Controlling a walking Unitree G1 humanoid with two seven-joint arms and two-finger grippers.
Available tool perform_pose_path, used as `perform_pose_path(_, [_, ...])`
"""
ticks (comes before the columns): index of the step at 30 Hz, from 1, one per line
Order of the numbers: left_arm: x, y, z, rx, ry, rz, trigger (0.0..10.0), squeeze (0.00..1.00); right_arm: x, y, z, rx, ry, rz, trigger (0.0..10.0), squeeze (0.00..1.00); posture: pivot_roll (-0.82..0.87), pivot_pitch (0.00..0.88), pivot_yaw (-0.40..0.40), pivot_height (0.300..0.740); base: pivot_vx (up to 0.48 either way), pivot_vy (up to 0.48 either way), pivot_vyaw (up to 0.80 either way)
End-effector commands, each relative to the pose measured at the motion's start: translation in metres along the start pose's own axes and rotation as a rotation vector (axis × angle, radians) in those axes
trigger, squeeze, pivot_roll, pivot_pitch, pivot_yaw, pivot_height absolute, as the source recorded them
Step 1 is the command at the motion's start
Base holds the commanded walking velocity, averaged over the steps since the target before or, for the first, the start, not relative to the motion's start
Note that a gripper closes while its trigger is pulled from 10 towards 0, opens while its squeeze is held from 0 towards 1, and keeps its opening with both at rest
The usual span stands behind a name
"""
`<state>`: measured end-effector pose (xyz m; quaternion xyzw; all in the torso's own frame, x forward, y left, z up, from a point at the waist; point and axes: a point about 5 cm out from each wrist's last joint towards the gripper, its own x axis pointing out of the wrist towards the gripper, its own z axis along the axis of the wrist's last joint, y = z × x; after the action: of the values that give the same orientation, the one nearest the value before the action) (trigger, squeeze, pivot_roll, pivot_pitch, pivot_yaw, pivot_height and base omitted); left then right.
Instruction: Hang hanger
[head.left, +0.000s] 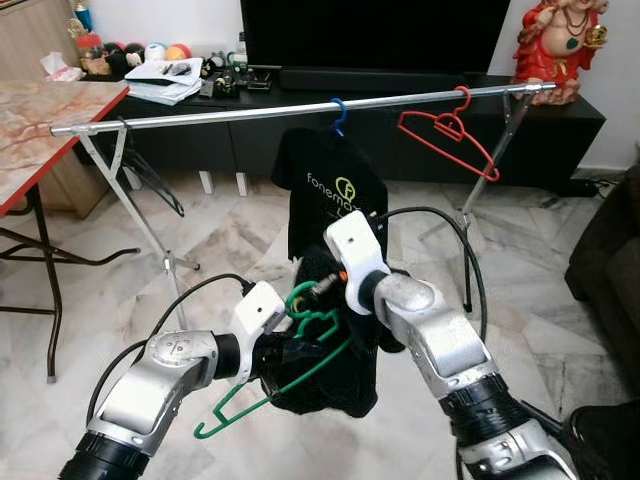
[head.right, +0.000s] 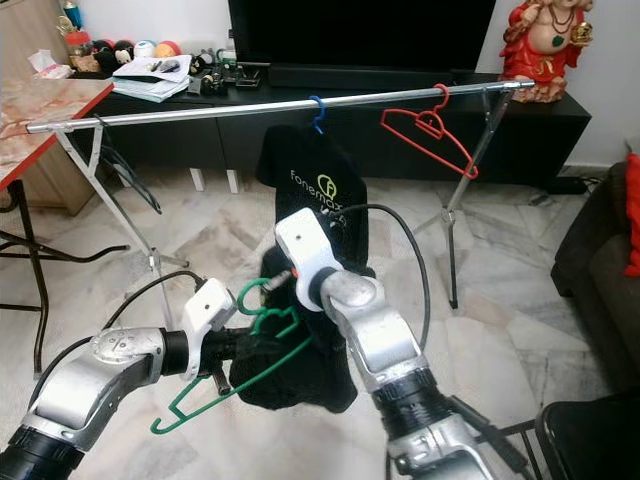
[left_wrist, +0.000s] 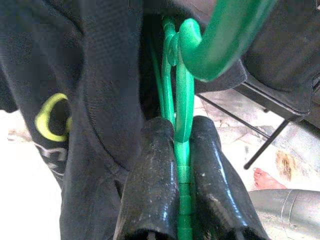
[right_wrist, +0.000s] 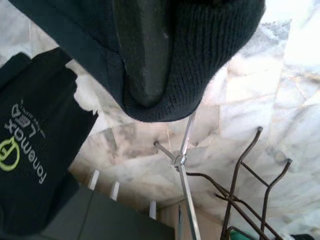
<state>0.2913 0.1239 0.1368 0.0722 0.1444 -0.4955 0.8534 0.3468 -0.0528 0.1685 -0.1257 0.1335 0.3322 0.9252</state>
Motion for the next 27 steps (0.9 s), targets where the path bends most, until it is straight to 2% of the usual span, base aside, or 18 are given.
perform_pose_path(1, [0.001,-0.001,0.005,0.028,-0.015,-0.010,10.0,0.00,-0.002,0.009,0.012,-0.020,-0.054,0.057,10.0,0.00,0.02,0.087,-0.007,0.740,0.000,0.000,0.00])
perform_pose_path(2, [0.000,-0.001,0.005,0.028,-0.016,-0.010,10.0,0.00,-0.003,0.017,0.015,-0.057,-0.067,0.112,10.0,0.00,0.02,0.088,-0.007,0.740,0.000,0.000,0.00])
perform_pose_path(5, [0.001,-0.002,0.005,0.026,-0.015,-0.015,10.0,0.00,-0.004,0.025,0.014,-0.134,-0.061,0.157,10.0,0.00,0.02,0.089,-0.006,0.740,0.000,0.000,0.00])
perform_pose_path(7, [0.002,-0.003,0.005,0.025,-0.016,-0.020,10.0,0.00,-0.003,0.024,0.010,-0.177,-0.043,0.143,10.0,0.00,0.02,0.092,-0.006,0.740,0.000,0.000,0.00])
perform_pose_path(18, [0.003,-0.005,0.004,0.022,-0.015,-0.028,10.0,0.00,-0.008,0.021,0.013,-0.256,-0.027,0.161,10.0,0.00,0.01,0.096,-0.008,0.740,0.000,0.000,0.00])
perform_pose_path(19, [0.004,-0.005,0.004,0.021,-0.015,-0.028,10.0,0.00,-0.008,0.021,0.011,-0.274,-0.017,0.159,10.0,0.22,0.01,0.096,-0.008,0.740,0.000,0.000,0.00])
perform_pose_path(20, [0.004,-0.005,0.004,0.021,-0.016,-0.028,10.0,0.00,-0.008,0.020,0.010,-0.281,-0.011,0.155,10.0,0.36,0.01,0.096,-0.008,0.740,0.000,0.000,0.00])
perform_pose_path(21, [0.004,-0.005,0.004,0.022,-0.017,-0.029,10.0,0.00,-0.008,0.020,0.009,-0.284,-0.009,0.153,10.0,0.79,0.01,0.096,-0.008,0.740,0.000,0.000,0.00])
perform_pose_path(22, [0.004,-0.005,0.004,0.023,-0.018,-0.028,10.0,0.00,-0.008,0.020,0.009,-0.285,-0.007,0.151,10.0,1.00,0.01,0.096,-0.009,0.740,0.000,0.000,0.00])
perform_pose_path(27, [0.003,-0.004,0.004,0.023,-0.018,-0.024,10.0,0.00,-0.009,0.018,0.012,-0.287,-0.016,0.146,10.0,1.00,0.01,0.097,-0.009,0.740,0.000,0.000,0.00])
